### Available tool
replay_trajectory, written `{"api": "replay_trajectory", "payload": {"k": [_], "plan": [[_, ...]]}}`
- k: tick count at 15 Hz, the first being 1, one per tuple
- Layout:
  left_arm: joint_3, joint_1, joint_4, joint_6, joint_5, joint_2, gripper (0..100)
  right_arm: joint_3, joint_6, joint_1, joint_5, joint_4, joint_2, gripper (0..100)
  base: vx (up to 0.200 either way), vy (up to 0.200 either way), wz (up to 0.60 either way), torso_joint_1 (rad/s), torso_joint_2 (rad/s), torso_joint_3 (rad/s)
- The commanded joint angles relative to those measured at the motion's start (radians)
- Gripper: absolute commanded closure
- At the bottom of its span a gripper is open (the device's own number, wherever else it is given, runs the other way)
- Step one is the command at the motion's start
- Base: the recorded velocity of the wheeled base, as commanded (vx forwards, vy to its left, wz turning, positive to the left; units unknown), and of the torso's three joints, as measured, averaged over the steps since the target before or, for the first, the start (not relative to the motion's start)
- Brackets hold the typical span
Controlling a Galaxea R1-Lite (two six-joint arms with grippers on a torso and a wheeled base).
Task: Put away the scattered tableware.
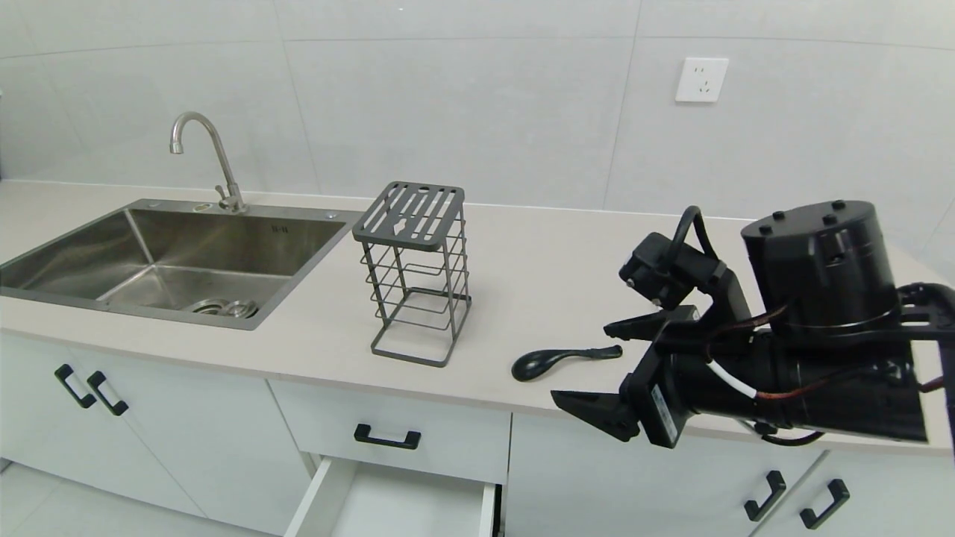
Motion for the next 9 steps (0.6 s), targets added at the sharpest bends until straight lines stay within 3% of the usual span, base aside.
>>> {"api": "replay_trajectory", "payload": {"k": [1,5,9], "plan": [[0.0,0.0,0.0,0.0,0.0,0.001,0,0.093,-0.034,-0.064,0.003,-0.038,0.015,0,0.0,0.0,0.0,0.0,0.0,0.0],[0.0,0.0,0.0,0.0,0.0,0.001,0,0.085,-0.06,-0.171,0.028,-0.046,0.017,0,0.0,0.0,0.0,0.0,0.0,0.0],[0.0,0.0,0.0,0.0,0.0,0.001,0,0.11,-0.207,-0.277,0.084,-0.044,0.051,0,0.0,0.0,0.0,0.0,0.0,0.0]]}}
